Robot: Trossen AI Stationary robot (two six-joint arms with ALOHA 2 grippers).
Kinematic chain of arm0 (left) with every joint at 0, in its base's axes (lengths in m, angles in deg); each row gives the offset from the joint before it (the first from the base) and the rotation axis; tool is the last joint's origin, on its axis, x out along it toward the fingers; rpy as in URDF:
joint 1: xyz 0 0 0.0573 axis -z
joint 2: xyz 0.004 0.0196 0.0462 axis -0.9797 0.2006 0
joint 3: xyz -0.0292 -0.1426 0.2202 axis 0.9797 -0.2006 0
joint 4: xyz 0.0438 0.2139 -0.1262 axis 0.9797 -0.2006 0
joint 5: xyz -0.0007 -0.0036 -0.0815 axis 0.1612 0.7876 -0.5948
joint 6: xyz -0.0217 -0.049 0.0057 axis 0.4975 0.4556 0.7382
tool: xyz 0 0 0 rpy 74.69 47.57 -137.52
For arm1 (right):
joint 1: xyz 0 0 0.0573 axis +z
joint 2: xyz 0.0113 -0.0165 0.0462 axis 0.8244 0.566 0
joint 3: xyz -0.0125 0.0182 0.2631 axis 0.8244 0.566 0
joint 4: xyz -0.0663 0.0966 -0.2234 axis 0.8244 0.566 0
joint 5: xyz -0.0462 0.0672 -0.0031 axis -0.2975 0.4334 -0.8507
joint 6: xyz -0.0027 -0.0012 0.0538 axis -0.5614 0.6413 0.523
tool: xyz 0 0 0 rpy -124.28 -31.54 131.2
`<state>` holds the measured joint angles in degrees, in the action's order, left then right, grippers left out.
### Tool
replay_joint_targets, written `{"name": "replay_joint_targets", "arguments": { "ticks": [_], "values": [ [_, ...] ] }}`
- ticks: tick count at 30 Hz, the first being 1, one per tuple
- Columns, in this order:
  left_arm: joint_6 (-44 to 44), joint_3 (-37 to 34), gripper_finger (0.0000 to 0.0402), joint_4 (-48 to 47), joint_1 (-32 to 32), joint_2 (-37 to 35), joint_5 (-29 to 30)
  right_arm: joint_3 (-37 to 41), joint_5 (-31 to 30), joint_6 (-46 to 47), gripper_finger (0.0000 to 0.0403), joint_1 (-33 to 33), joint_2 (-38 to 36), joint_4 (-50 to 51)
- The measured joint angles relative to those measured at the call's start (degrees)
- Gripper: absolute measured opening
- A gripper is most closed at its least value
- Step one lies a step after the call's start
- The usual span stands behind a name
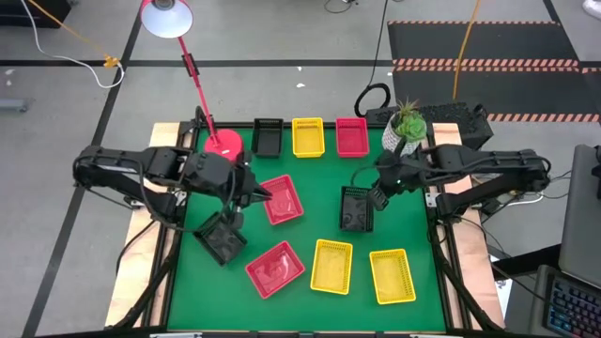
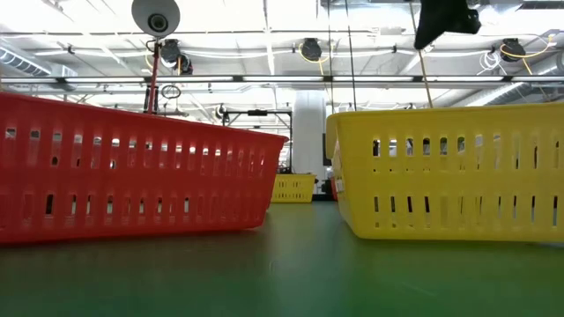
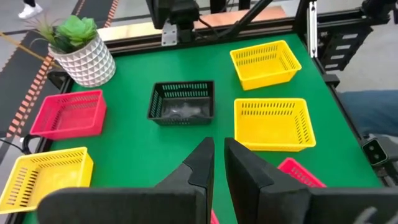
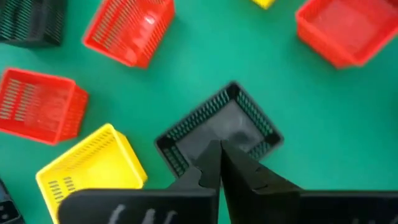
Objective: Stack baskets by color
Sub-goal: Stack the bottom right black bin on the top black bin
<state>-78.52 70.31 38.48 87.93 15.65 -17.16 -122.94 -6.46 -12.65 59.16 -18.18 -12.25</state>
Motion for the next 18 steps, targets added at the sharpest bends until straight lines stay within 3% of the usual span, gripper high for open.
{"name": "replay_joint_targets", "arguments": {
  "ticks": [8,18],
  "values": [
    [-1.1,0.0,0.0042,1.2,0.0,0.8,0.1,0.0,0.0,6.4,0.0071,1.4,5.6,5.8],
    [-0.9,0.0,0.0042,1.4,0.0,0.7,0.1,1.6,-0.1,5.7,0.0167,1.4,12.2,6.7]
  ]
}}
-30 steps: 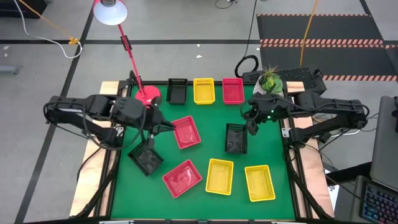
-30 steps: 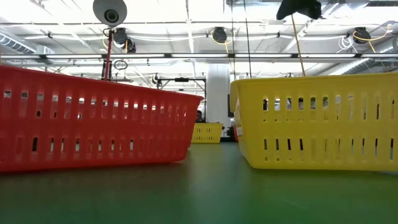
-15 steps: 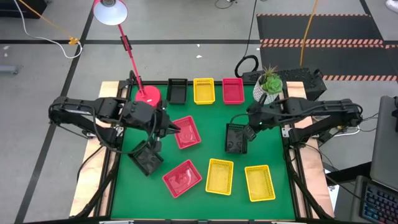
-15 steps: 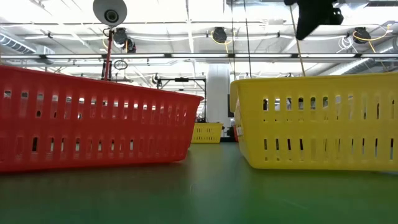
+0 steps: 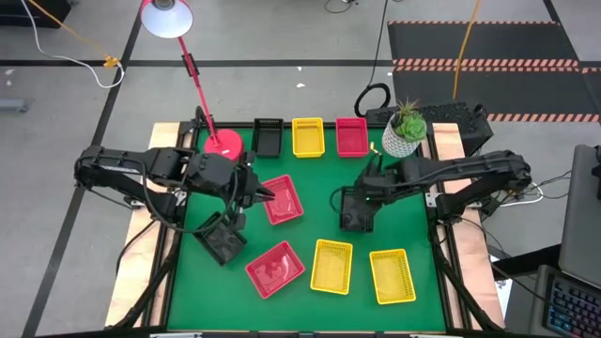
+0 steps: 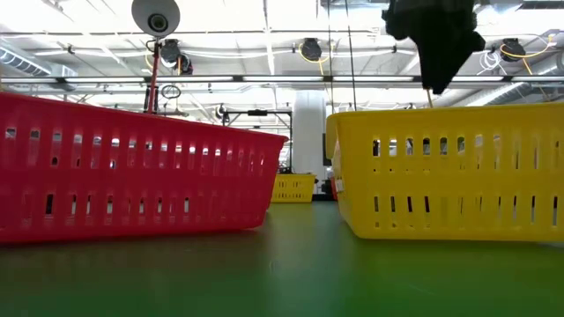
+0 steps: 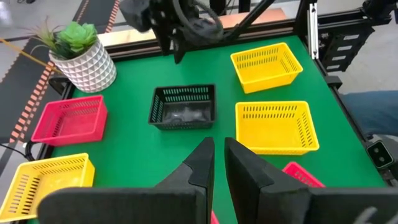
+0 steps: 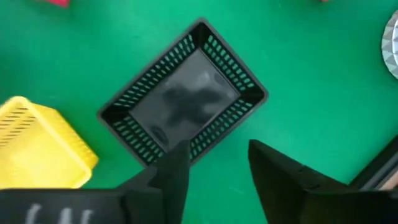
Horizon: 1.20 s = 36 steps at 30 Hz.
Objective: Stack baskets by color
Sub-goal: Stack the bottom right black bin on the top black bin
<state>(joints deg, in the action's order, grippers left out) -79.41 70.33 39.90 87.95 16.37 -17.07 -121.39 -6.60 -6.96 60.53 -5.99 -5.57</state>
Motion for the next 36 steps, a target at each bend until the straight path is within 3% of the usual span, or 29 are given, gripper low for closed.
{"name": "replay_joint_targets", "arguments": {
  "ticks": [6,13,25,36],
  "values": [
    [0.2,0.0,0.0042,0.1,0.0,0.0,0.0,5.7,-5.8,7.3,0.0204,0.0,0.5,-1.2],
    [1.0,0.0,0.0042,0.9,0.0,0.0,0.0,15.1,-5.8,14.3,0.0208,0.0,-0.3,-8.9],
    [1.2,0.0,0.0042,1.2,0.0,0.0,0.0,23.5,-5.7,16.0,0.0208,-0.5,-0.4,-18.9],
    [1.3,0.0,0.0042,3.9,0.0,0.0,0.0,29.4,-5.7,16.1,0.016,-1.0,-0.4,-27.7]
  ]
}}
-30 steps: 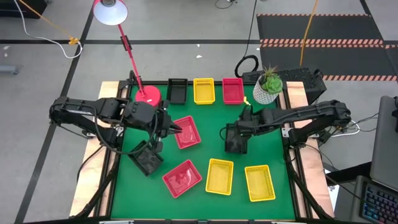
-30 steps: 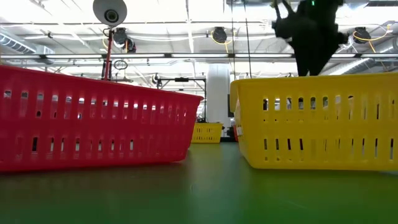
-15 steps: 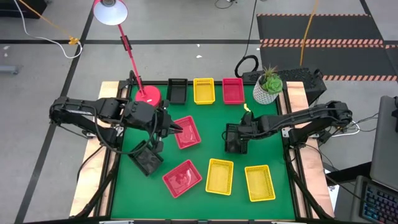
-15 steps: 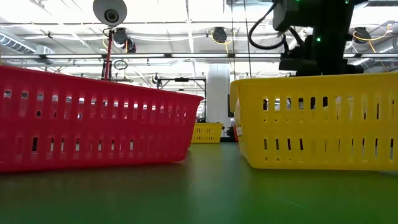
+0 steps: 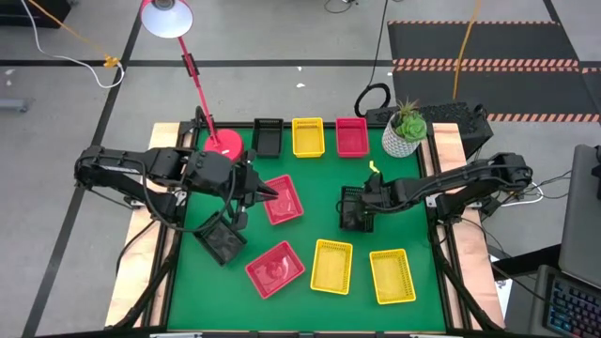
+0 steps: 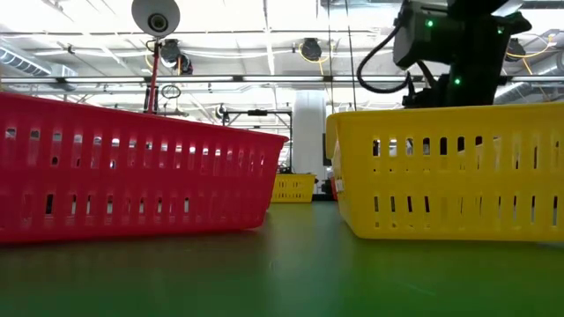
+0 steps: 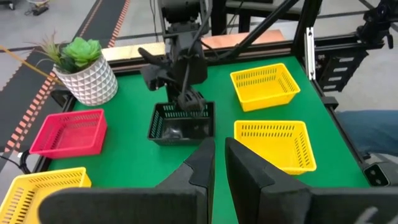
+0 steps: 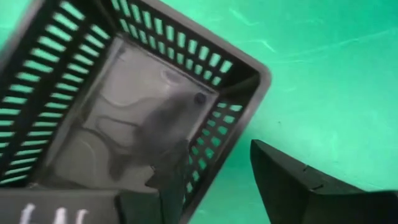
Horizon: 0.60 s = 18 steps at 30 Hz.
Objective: Stack baskets by color
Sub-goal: Stack the bottom right black bin on the top black bin
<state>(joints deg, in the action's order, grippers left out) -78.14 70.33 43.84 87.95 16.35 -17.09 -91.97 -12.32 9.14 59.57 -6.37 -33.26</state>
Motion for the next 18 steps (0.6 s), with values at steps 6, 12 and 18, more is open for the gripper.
{"name": "replay_joint_targets", "arguments": {
  "ticks": [6,12,18],
  "values": [
    [0.0,0.0,0.0042,0.0,0.0,0.0,0.0,0.4,-0.1,-1.1,0.0111,-1.0,0.0,-0.1],
    [0.0,0.0,0.0042,0.0,0.0,0.0,0.0,0.4,-0.1,-2.6,0.0062,-1.5,0.0,-0.1],
    [0.0,0.0,0.0042,0.1,0.0,0.0,0.0,0.4,-0.2,-4.2,0.0025,-1.5,0.0,-0.4]
  ]
}}
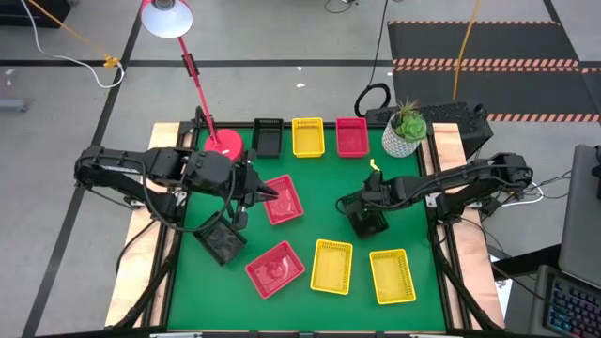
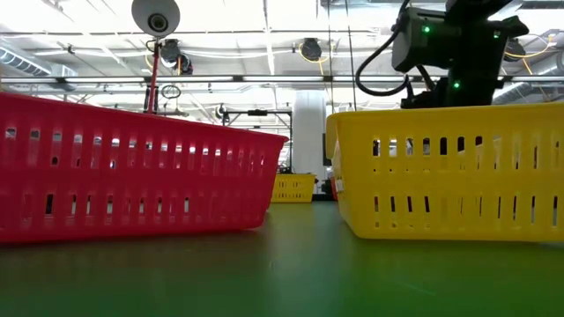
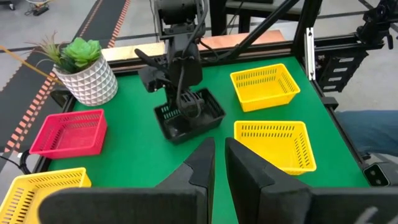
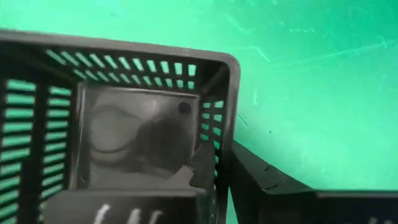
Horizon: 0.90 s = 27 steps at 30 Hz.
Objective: Stack baskets by color
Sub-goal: Stack the bottom right black bin on the top black bin
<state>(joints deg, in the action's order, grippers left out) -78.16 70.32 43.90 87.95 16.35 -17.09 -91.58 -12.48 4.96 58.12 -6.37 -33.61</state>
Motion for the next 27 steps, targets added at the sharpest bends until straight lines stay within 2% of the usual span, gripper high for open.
{"name": "replay_joint_targets", "arguments": {
  "ticks": [7,17,27],
  "values": [
    [-0.3,0.0,0.0042,0.0,0.0,0.0,0.0,0.0,0.0,-4.2,0.0013,0.0,0.0,-2.5],
    [-2.4,0.0,0.0042,0.1,0.0,0.0,0.0,-0.7,1.6,-18.1,0.0013,-3.2,-4.1,-9.9],
    [-7.1,0.0,0.0042,5.6,0.3,3.1,1.3,-9.3,7.2,-34.0,0.0013,-7.5,-7.6,-10.2]
  ]
}}
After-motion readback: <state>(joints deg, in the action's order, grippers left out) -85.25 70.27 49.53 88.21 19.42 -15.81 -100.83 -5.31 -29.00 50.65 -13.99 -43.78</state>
